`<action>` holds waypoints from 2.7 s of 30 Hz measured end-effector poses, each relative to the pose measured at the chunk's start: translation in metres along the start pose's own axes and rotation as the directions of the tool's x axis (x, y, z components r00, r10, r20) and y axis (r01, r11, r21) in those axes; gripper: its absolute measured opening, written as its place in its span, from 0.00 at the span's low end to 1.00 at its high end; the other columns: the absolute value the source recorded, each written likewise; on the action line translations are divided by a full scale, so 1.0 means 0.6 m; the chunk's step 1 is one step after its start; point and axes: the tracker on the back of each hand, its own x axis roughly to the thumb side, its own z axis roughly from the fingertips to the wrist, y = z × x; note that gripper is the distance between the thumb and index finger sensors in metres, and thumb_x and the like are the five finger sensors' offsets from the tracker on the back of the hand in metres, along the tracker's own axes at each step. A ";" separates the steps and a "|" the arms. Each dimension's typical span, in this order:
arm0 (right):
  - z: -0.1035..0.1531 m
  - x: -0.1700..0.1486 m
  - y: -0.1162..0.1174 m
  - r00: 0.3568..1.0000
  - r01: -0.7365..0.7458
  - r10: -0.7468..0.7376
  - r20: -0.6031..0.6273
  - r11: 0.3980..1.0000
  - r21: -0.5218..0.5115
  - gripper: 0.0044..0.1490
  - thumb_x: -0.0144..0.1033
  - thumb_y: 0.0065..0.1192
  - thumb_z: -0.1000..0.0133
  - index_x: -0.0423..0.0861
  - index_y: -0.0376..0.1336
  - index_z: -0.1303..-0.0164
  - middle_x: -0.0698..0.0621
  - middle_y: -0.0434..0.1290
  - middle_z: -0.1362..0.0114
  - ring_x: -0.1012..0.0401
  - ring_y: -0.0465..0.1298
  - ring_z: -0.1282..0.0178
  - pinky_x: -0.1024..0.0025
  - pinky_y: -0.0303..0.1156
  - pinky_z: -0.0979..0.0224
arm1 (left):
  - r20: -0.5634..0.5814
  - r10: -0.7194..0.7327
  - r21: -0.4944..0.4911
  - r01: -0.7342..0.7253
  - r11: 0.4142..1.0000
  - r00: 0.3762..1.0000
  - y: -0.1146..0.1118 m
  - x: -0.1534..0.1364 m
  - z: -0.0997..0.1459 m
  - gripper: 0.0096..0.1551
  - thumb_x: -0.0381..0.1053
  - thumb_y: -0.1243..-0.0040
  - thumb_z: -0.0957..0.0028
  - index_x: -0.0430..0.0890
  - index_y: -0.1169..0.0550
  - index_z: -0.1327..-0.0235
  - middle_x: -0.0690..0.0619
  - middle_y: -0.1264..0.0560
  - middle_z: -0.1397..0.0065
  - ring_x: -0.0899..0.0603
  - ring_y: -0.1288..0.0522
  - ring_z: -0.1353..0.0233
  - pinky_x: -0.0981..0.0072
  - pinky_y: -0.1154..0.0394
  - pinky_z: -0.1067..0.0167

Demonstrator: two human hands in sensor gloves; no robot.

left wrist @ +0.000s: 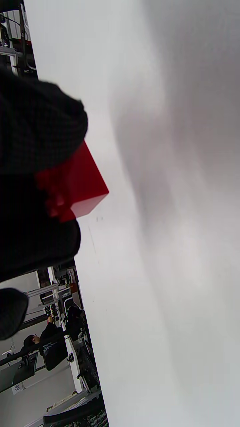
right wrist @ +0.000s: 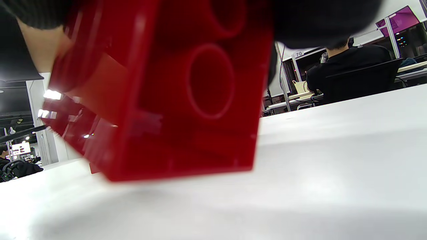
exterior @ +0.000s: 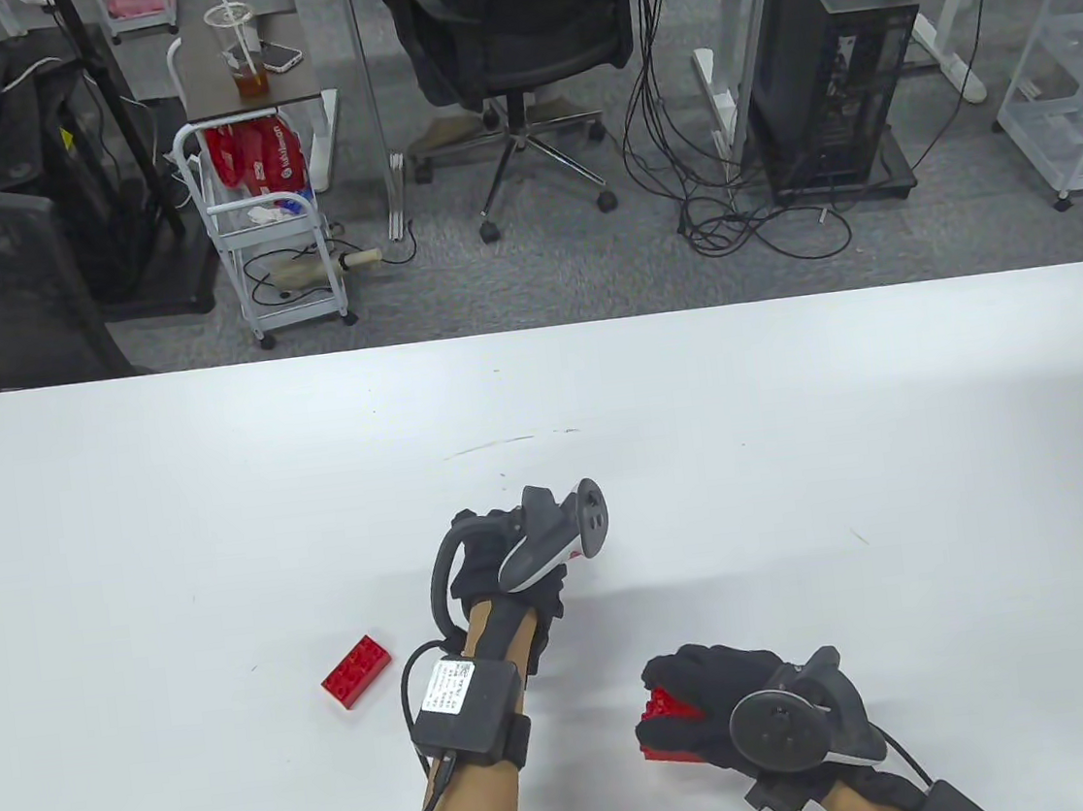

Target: Separate stacked toy bricks from each other

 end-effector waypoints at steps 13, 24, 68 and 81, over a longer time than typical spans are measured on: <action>0.000 0.004 0.003 1.000 0.007 -0.007 0.011 1.000 0.012 0.41 0.73 0.48 0.50 0.54 0.67 0.39 0.50 0.79 0.47 0.56 0.84 0.59 0.63 0.81 0.64 | 0.011 -0.017 -0.096 0.018 0.995 1.000 -0.037 0.019 -0.039 0.40 0.62 0.31 0.59 0.65 0.28 0.27 0.58 0.23 0.25 0.47 0.20 0.29 0.40 0.34 0.24; -0.001 0.003 0.003 1.000 0.015 -0.015 0.007 1.000 0.023 0.41 0.73 0.48 0.50 0.54 0.67 0.39 0.51 0.79 0.47 0.56 0.84 0.59 0.64 0.81 0.64 | 0.027 -0.043 -0.124 0.046 0.991 0.999 -0.050 0.035 -0.050 0.40 0.63 0.31 0.59 0.65 0.27 0.28 0.58 0.23 0.25 0.47 0.20 0.30 0.40 0.34 0.24; 0.008 -0.009 -0.015 0.992 0.071 -0.089 -0.089 0.979 -0.192 0.43 0.73 0.44 0.48 0.53 0.66 0.36 0.52 0.79 0.43 0.59 0.86 0.55 0.69 0.86 0.58 | 0.456 0.405 0.052 -0.478 0.877 0.792 -0.032 0.023 0.270 0.56 0.67 0.41 0.54 0.46 0.44 0.15 0.47 0.31 0.17 0.40 0.24 0.23 0.42 0.33 0.25; 0.006 -0.004 -0.008 0.991 0.110 -0.121 -0.065 0.982 -0.155 0.43 0.70 0.50 0.49 0.53 0.63 0.30 0.50 0.77 0.35 0.58 0.86 0.45 0.69 0.89 0.46 | 0.467 0.441 0.142 -0.557 0.818 0.767 -0.051 0.025 0.279 0.50 0.57 0.38 0.52 0.44 0.42 0.17 0.53 0.26 0.23 0.43 0.20 0.28 0.44 0.30 0.27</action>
